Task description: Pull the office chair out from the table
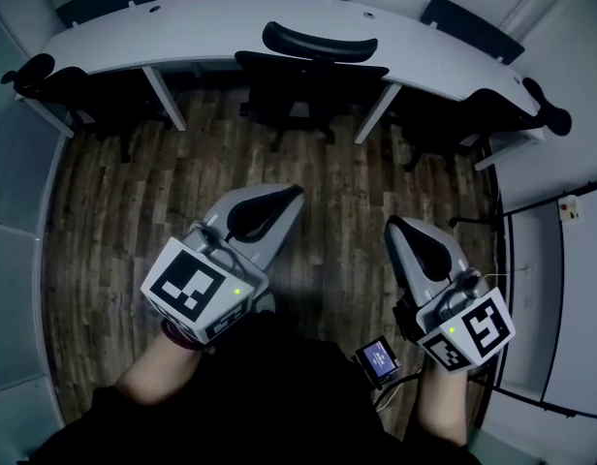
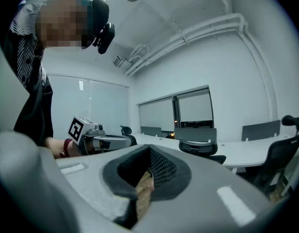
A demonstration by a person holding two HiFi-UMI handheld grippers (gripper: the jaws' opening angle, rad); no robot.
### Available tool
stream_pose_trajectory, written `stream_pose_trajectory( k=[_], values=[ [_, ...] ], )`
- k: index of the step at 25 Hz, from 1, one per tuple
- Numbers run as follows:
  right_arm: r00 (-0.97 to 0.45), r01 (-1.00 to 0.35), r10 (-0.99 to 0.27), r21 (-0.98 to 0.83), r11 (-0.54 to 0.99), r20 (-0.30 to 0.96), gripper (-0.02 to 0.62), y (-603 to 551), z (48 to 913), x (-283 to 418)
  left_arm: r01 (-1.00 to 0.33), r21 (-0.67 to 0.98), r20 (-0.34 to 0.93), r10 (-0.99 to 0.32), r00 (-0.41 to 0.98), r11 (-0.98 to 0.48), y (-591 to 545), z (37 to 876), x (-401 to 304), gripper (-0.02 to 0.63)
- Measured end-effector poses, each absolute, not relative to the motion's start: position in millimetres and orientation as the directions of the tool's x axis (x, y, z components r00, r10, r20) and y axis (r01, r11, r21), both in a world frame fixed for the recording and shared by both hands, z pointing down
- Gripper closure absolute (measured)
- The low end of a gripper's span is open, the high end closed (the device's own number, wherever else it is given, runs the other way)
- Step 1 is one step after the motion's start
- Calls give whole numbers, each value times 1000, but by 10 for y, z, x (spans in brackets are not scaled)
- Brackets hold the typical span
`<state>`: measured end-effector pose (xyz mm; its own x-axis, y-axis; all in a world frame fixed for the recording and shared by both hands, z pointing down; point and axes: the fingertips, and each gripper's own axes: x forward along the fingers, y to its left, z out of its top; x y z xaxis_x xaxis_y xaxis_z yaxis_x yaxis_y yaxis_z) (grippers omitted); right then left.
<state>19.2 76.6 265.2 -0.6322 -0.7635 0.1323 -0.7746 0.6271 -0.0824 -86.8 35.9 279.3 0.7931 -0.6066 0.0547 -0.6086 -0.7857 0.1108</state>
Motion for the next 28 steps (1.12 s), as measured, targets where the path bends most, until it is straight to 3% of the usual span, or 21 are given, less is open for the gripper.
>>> stream_pose_trajectory(
  k=[17, 28],
  values=[
    [-643, -766, -757, -130, 630, 120, 595, 52, 2650, 21, -593, 138, 69, -589, 805, -793, -252, 2959, -1061, 601],
    [-697, -717, -710, -114, 688, 103, 595, -1104, 2595, 368, -622, 95, 79, -617, 783, -777, -1365, 2791, -566, 601]
  ],
)
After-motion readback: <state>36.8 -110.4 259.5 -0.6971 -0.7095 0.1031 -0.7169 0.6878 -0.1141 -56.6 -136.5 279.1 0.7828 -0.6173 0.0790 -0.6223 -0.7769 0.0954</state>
